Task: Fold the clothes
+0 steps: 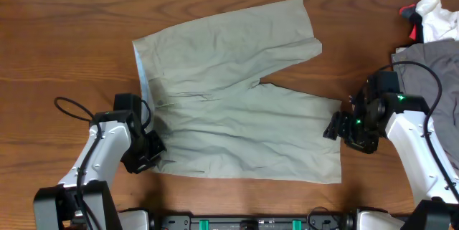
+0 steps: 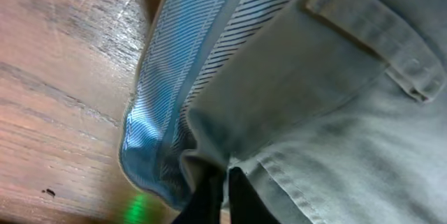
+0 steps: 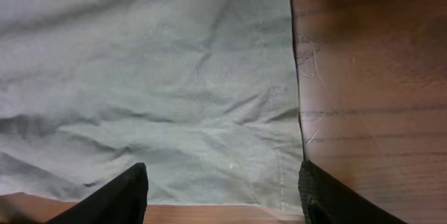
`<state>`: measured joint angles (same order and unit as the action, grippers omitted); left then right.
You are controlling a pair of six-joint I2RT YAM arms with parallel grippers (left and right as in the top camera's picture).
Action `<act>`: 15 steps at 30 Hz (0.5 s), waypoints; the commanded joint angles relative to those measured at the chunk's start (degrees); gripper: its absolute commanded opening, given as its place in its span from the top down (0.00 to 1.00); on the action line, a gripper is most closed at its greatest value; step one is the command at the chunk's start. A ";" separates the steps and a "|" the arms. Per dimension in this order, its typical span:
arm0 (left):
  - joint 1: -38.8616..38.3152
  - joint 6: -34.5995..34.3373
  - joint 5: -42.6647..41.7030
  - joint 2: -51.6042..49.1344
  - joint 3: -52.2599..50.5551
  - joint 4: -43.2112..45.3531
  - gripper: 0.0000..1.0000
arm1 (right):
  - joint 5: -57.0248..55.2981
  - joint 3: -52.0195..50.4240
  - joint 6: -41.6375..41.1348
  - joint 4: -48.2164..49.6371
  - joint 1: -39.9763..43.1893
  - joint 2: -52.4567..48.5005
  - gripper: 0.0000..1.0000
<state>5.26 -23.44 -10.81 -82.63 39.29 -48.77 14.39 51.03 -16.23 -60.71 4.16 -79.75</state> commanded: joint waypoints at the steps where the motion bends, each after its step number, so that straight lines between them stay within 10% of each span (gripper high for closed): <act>1: 0.20 -1.09 -0.76 -0.20 -0.17 -0.04 0.94 | -0.72 -0.13 0.44 -0.13 0.15 0.28 0.31; 7: 0.20 -0.83 -0.72 0.09 2.03 -2.16 0.91 | -2.19 -1.38 0.42 -0.17 0.17 0.28 0.28; 12: 0.20 -0.83 -0.72 0.09 2.62 -3.10 0.50 | -2.19 -3.89 -1.11 0.11 0.17 0.28 0.25; 15: 0.20 -0.81 -0.72 0.09 2.62 -4.59 0.42 | -2.12 -6.95 -3.74 0.31 0.17 0.28 0.25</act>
<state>5.26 -24.18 -11.64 -82.61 41.01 -52.36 12.84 46.52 -17.23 -60.47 4.16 -79.75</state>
